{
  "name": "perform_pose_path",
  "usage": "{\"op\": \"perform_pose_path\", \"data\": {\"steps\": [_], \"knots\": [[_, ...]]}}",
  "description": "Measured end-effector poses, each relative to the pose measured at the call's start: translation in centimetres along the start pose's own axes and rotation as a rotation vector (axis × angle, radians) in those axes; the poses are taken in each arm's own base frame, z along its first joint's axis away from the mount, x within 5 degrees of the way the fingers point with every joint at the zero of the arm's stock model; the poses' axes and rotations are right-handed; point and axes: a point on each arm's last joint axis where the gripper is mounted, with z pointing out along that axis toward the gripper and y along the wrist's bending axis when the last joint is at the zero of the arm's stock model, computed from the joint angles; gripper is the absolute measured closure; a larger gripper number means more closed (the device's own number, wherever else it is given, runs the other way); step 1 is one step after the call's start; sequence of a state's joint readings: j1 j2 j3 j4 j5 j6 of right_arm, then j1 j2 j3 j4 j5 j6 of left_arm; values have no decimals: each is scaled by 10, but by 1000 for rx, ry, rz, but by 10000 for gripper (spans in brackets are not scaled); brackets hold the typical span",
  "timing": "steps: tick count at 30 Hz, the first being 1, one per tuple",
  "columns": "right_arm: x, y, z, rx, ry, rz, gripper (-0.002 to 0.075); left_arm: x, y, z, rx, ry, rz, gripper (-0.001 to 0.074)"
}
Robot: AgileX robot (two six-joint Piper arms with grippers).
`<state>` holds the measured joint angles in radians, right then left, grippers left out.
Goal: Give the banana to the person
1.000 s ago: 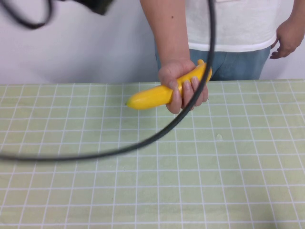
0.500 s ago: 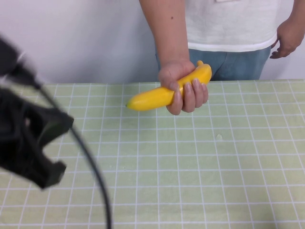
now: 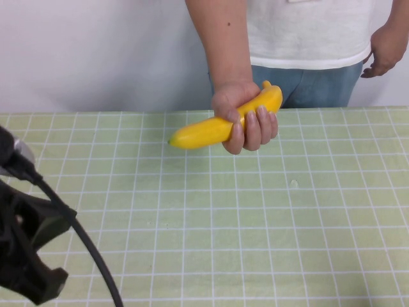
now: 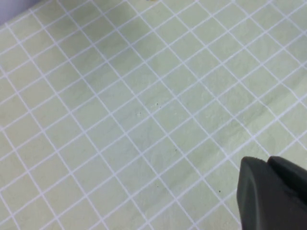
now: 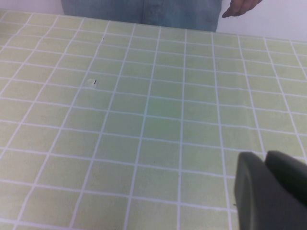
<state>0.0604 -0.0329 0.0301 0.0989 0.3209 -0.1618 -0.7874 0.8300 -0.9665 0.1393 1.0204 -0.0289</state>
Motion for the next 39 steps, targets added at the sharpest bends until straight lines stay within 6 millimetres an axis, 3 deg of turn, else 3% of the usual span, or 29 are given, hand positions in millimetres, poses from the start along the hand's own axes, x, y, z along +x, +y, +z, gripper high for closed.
{"op": "perform_pose_path", "data": {"steps": [8,13,16,25,32,35,39], "knots": [[0,0,0,0,0,0,733,3,13,-11,-101,-145,-90,738],[0,0,0,0,0,0,733,23,27,-24,-215,-358,-117,738],[0,0,0,0,0,0,733,42,30,-22,-285,-446,-116,738],[0,0,0,0,0,0,733,119,23,4,-476,-570,-296,738],[0,0,0,0,0,0,733,188,9,54,-486,-542,-374,738],[0,0,0,0,0,0,733,205,5,70,-470,-485,-398,738],[0,0,0,0,0,0,733,209,4,72,-464,-457,-408,738]]}}
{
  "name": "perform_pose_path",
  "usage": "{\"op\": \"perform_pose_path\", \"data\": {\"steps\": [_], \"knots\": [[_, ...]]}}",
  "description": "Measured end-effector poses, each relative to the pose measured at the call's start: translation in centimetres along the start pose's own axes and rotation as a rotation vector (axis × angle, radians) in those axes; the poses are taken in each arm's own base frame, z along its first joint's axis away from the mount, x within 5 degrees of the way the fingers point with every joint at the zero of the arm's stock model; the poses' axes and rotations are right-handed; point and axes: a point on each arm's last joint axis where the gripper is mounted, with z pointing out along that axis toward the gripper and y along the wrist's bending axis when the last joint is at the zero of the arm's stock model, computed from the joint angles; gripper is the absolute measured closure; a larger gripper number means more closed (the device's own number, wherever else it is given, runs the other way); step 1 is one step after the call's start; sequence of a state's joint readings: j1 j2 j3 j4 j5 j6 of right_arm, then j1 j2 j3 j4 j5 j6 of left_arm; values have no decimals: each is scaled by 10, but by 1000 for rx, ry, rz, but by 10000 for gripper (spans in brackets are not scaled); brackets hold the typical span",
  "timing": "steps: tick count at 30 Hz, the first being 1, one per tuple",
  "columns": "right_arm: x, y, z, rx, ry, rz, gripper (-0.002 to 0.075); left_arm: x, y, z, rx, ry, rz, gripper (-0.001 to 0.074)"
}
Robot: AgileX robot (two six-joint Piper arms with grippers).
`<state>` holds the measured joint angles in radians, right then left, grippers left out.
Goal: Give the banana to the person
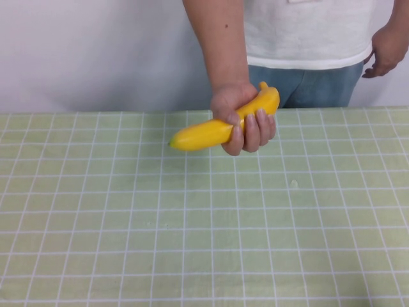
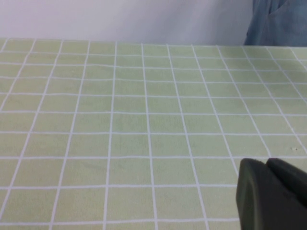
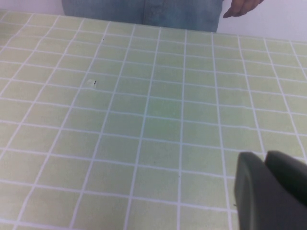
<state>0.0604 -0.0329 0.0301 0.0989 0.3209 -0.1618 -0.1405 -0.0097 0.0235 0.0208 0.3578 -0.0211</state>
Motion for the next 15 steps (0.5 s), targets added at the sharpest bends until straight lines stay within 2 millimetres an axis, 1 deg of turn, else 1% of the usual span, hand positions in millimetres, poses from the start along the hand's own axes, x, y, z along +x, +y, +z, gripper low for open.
{"op": "perform_pose_path", "data": {"steps": [15], "knots": [[0,0,0,0,0,0,733,0,0,0,-4,-1,8,738]]}}
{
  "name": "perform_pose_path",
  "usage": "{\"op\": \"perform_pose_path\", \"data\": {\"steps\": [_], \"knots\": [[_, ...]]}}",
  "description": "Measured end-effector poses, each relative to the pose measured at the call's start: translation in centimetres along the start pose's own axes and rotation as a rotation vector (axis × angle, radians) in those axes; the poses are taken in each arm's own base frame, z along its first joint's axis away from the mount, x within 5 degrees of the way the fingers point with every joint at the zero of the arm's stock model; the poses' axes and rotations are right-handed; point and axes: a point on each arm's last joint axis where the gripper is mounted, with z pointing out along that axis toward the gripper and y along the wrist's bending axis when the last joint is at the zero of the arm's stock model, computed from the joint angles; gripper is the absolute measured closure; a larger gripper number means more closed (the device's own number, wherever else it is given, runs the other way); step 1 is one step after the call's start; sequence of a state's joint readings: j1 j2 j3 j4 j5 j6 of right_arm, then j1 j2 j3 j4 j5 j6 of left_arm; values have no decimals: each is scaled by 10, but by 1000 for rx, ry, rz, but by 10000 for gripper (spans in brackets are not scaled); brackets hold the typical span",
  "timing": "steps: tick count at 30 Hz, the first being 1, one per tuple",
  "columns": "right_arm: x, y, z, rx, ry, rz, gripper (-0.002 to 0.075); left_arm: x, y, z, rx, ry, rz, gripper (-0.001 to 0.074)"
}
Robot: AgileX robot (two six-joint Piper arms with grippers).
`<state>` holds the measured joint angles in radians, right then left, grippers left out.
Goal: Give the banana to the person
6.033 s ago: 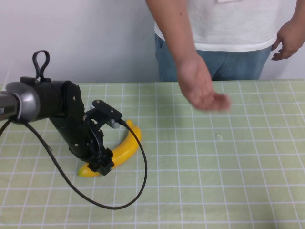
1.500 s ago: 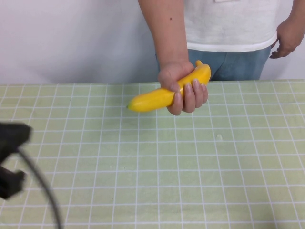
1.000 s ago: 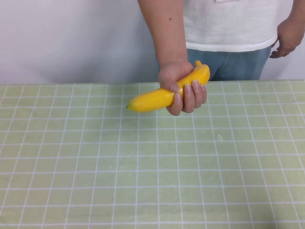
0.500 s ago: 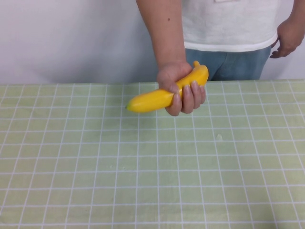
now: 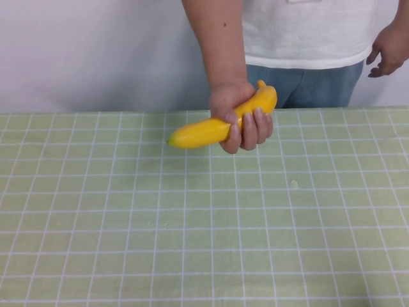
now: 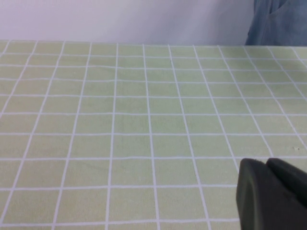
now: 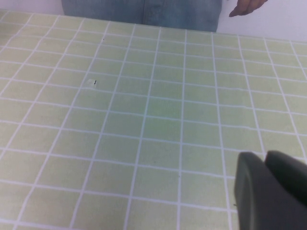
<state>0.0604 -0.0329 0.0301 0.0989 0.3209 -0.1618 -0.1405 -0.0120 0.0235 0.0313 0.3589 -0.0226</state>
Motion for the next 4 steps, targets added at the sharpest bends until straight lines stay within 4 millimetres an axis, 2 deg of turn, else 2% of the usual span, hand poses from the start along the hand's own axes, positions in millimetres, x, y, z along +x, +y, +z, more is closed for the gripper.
{"op": "perform_pose_path", "data": {"steps": [4], "knots": [[0,0,0,0,0,0,733,0,0,0,0,0,0,738]]}}
